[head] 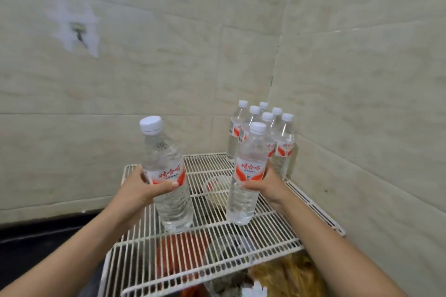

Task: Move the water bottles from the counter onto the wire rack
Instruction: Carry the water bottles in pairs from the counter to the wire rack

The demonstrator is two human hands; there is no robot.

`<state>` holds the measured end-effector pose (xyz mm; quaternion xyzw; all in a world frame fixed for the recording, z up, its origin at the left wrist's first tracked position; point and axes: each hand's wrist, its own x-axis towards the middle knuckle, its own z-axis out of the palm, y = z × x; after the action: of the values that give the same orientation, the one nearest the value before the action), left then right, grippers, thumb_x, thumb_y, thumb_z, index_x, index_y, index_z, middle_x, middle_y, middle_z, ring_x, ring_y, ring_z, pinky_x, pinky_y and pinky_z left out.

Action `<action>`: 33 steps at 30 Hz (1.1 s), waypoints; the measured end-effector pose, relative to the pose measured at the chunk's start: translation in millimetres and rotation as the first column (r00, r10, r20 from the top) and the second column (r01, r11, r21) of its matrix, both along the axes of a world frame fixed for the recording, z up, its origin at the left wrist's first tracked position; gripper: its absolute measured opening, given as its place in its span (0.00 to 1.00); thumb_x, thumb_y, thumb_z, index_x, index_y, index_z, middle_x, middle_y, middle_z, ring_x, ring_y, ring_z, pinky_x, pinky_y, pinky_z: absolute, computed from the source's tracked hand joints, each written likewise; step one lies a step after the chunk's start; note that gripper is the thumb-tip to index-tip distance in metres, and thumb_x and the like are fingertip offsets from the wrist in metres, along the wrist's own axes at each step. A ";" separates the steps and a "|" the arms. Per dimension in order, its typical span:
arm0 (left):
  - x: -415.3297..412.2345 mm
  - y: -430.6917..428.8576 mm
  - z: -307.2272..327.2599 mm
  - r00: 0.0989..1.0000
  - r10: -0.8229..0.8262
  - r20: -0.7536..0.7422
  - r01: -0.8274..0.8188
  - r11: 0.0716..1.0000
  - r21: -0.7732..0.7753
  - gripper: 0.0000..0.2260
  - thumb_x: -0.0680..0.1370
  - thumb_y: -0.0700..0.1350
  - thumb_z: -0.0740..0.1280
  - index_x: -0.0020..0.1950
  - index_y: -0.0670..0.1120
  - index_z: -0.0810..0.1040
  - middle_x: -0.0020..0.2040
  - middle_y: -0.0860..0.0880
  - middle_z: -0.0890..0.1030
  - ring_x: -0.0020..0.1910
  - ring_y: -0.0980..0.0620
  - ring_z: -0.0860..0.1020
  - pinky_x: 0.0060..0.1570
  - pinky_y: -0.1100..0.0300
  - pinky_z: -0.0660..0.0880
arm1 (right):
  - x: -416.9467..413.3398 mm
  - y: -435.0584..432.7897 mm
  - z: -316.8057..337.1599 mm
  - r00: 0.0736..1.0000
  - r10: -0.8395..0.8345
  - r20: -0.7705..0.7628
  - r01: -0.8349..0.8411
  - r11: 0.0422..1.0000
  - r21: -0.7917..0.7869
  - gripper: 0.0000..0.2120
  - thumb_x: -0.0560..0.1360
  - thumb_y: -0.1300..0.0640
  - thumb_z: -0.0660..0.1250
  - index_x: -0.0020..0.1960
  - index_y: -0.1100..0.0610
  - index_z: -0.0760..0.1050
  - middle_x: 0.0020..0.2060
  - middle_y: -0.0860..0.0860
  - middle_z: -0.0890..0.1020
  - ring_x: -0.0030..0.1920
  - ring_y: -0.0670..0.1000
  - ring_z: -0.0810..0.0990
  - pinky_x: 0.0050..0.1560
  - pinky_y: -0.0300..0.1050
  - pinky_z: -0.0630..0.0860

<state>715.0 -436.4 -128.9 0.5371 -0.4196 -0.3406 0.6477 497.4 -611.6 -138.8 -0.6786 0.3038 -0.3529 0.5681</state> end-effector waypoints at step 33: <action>63.9 -75.7 7.3 0.984 0.162 0.069 -0.165 0.985 0.048 0.18 0.64 0.36 0.73 0.48 0.52 0.74 0.47 0.47 0.81 0.46 0.49 0.80 0.39 0.58 0.73 | 104.3 -25.5 -20.2 0.899 -0.424 -0.106 0.395 0.892 -0.221 0.28 0.65 0.56 0.75 0.60 0.52 0.65 0.54 0.48 0.75 0.49 0.48 0.76 0.46 0.42 0.75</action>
<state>778.8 -512.1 -121.6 0.5975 -0.3857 -0.2798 0.6450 601.7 -637.1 -159.0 -0.6761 0.4466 -0.4402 0.3869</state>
